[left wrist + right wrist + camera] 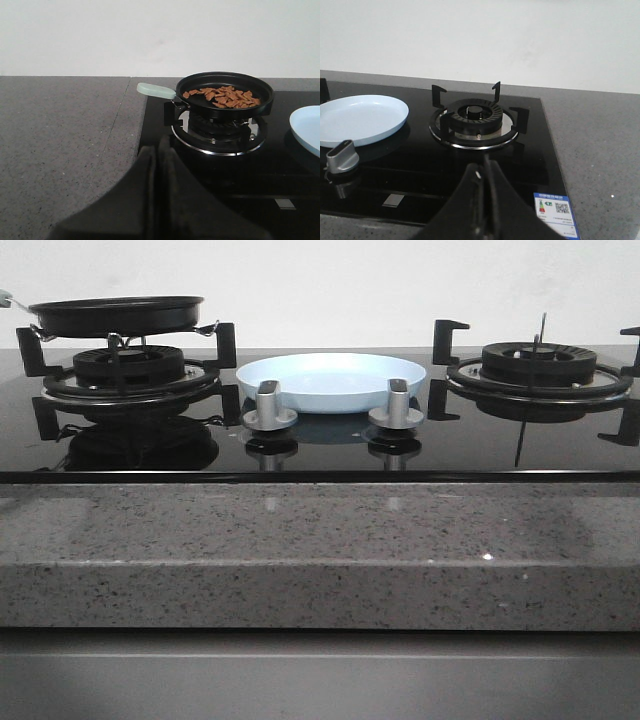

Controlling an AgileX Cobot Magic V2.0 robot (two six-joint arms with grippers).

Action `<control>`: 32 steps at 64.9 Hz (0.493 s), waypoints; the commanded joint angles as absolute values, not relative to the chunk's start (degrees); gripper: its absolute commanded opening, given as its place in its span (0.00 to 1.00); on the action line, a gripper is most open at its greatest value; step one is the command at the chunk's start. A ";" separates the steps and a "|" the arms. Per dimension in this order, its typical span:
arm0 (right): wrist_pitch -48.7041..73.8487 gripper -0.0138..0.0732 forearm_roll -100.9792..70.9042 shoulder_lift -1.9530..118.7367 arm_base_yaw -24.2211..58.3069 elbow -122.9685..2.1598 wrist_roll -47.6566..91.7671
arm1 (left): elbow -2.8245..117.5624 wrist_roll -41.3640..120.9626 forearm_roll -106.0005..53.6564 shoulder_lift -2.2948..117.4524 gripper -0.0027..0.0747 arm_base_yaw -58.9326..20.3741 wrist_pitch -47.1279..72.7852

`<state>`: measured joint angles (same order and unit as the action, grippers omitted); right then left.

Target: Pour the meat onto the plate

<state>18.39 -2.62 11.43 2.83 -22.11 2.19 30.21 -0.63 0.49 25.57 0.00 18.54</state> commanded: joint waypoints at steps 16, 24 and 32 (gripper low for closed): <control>16.99 0.10 -2.73 24.90 2.57 -33.18 2.52 | 34.67 -1.25 -0.40 30.28 0.01 -0.01 13.70; 16.99 0.22 -2.73 24.96 2.57 -33.18 2.52 | 34.67 -1.25 -0.40 30.28 0.11 -0.01 14.34; 17.25 0.51 -2.73 24.96 2.57 -33.18 2.52 | 34.67 -1.25 -0.40 30.28 0.44 -0.01 14.48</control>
<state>21.42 -2.70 24.27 2.83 -31.06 2.19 32.44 -0.63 0.00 29.71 0.00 18.79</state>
